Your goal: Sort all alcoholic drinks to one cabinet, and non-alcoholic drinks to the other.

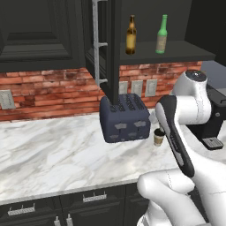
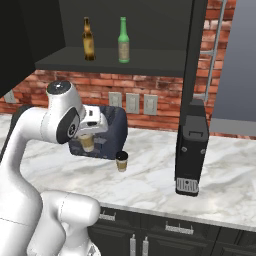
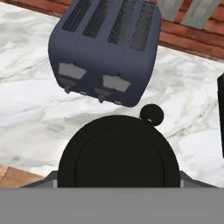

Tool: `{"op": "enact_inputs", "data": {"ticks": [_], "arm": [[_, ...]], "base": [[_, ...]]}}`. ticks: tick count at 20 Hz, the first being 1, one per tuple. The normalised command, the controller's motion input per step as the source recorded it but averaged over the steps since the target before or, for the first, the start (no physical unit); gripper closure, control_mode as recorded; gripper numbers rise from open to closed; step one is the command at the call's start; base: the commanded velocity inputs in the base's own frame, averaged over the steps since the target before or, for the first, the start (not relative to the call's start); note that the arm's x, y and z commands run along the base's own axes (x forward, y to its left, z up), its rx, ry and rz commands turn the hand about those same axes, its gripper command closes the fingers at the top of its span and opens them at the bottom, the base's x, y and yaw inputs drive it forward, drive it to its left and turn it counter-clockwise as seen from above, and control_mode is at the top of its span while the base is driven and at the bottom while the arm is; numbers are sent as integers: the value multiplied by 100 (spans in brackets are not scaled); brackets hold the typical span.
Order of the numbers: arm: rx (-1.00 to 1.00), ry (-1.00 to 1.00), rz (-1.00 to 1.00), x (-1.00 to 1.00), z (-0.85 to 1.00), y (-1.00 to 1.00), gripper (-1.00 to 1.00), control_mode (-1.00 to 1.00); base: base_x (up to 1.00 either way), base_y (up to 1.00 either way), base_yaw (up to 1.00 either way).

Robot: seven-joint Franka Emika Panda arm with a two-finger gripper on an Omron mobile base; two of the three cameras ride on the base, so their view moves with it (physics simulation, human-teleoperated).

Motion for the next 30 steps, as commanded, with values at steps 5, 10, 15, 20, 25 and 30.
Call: {"op": "enact_inputs", "data": {"ticks": [5,10,15,20,25,30], "arm": [[2,-7,0,-40,30,0,100,-100],[5,-5,-1,-36,24,0,100,-100],[6,-4,0,-32,27,1,100,-100],[5,-1,0,-23,32,6,100,-100],[3,-2,-1,-21,24,8,100,-100],[0,-3,-2,-22,14,5,100,-100]], "base": [[0,0,0],[0,0,0],[0,0,0],[0,0,0],[0,0,0],[0,0,0]]}}
